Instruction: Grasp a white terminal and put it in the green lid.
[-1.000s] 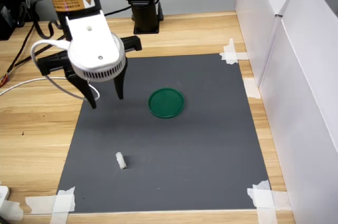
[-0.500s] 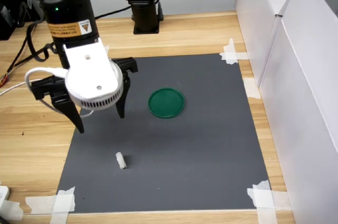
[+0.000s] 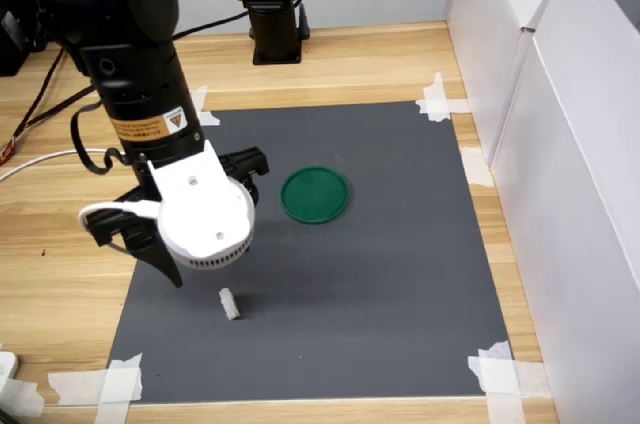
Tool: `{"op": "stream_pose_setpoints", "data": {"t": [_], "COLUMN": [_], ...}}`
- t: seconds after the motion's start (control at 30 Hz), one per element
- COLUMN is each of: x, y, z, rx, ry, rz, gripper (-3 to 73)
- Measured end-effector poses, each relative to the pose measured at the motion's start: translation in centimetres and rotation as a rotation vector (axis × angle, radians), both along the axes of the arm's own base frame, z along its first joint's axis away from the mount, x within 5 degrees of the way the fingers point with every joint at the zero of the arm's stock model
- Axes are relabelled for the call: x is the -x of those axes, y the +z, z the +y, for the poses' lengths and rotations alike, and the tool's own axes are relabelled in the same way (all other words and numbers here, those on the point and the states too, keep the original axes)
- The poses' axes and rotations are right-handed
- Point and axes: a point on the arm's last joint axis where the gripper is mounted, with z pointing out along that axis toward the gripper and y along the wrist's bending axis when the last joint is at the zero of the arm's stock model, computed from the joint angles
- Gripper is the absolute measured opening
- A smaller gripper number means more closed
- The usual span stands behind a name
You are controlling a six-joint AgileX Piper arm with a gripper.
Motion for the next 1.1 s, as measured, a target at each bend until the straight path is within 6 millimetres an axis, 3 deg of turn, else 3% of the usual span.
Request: {"op": "stream_pose_setpoints", "data": {"t": [1.1], "x": [-2.1], "y": [-6.4], "z": [-0.1], "rx": [-0.004], "ry": [0.012], "rz": [0.096], "gripper": [70.1]}}
